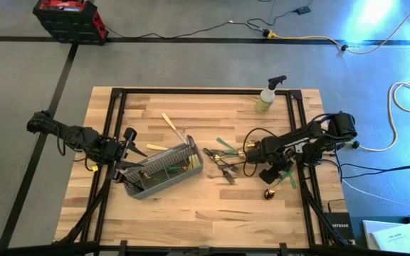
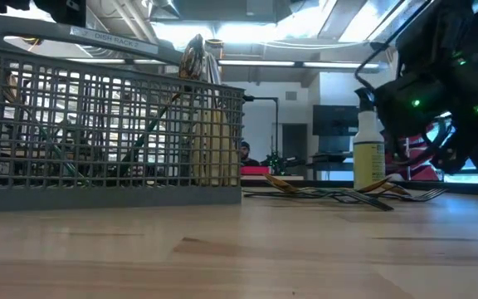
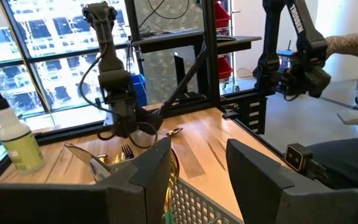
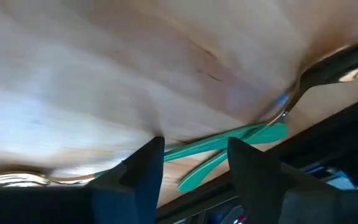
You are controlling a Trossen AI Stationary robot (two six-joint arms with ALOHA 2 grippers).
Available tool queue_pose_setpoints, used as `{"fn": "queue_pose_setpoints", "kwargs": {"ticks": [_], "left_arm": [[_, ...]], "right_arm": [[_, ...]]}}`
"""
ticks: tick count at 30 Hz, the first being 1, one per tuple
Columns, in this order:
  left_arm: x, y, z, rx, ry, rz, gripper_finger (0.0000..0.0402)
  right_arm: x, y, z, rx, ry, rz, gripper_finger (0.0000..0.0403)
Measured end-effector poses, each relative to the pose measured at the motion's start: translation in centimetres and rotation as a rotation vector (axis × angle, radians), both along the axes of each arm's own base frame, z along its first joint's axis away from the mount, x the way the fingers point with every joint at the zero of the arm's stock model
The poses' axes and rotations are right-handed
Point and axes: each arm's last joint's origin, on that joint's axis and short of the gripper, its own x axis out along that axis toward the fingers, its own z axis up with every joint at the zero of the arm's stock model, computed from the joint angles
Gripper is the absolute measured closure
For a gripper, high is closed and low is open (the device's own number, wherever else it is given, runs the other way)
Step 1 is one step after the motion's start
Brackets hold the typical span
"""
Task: Sort silverware
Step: Put the spoon into the silverware tray
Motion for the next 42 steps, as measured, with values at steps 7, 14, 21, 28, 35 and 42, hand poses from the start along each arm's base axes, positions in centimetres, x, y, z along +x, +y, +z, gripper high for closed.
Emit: {"fn": "queue_pose_setpoints", "kwargs": {"ticks": [7, 14, 21, 28, 35, 42], "left_arm": [[0.0, 0.0, -0.1, -0.003, 0.010, 0.000, 0.0261], [0.0, 0.0, -0.1, -0.003, 0.010, 0.000, 0.0261], [0.0, 0.0, -0.1, 0.000, 0.008, 0.000, 0.0261], [0.0, 0.0, -0.1, 0.007, 0.006, 0.000, 0.0261], [0.0, 0.0, -0.1, 0.007, 0.014, 0.000, 0.0261], [0.0, 0.0, -0.4, 0.007, 0.037, 0.000, 0.0261]], "right_arm": [[0.6, -0.5, 0.6, 0.006, -0.036, 0.007, 0.0273], [1.4, -0.7, 2.7, -0.030, 0.015, 0.089, 0.0276], [0.4, -0.8, 3.3, 0.036, 0.104, 0.189, 0.0309], [0.7, -1.9, 2.2, 0.073, 0.143, 0.180, 0.0394], [1.1, -2.4, -0.6, 0.183, 0.269, 0.216, 0.0401], [1.7, -2.4, -2.6, 0.202, 0.217, 0.238, 0.0402]]}}
